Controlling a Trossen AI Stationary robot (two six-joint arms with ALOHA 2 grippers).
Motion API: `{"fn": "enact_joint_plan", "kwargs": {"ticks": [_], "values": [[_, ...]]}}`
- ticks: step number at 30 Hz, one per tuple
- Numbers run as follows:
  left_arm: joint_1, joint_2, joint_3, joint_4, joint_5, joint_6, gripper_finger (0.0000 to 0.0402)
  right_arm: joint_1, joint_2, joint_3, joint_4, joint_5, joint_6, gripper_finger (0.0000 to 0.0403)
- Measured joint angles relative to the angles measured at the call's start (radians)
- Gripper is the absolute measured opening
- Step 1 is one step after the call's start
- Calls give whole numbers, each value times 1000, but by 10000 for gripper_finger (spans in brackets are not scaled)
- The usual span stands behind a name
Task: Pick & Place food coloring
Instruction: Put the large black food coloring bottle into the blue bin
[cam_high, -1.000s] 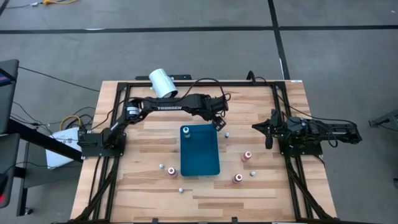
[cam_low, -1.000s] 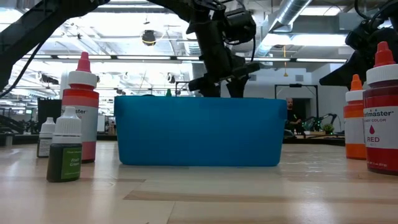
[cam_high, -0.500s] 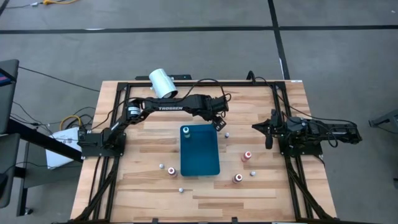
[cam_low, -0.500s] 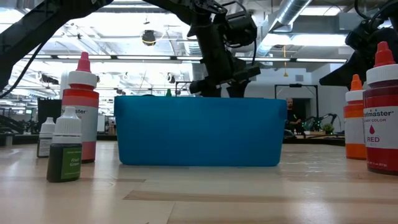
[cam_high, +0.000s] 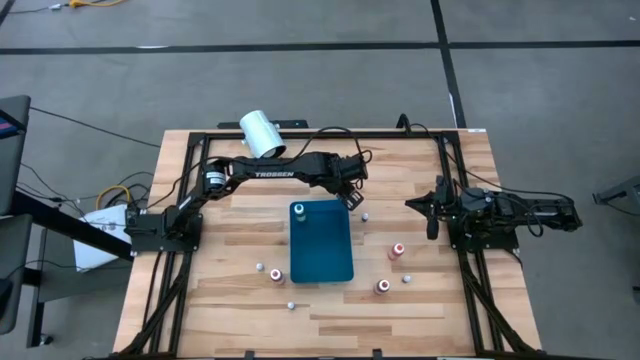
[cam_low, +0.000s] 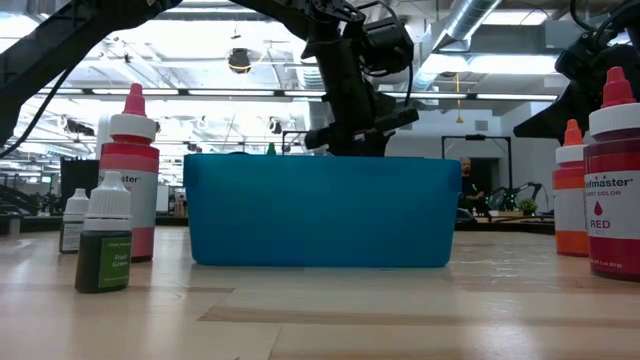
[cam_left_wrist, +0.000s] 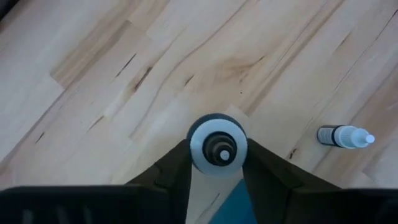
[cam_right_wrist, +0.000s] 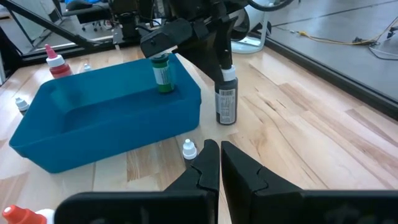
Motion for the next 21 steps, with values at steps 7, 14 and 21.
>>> {"fn": "enact_joint_plan", "kwargs": {"ticks": [7, 14, 21], "values": [[3, 0, 0, 0, -17, 12, 112, 0, 0, 0, 0, 0, 0, 7], [15, 0, 12, -8, -15, 25, 109, 0, 0, 0, 0, 0, 0, 7], [35, -4, 152, -75, -15, 77, 111, 0, 0, 0, 0, 0, 0, 7]]}}
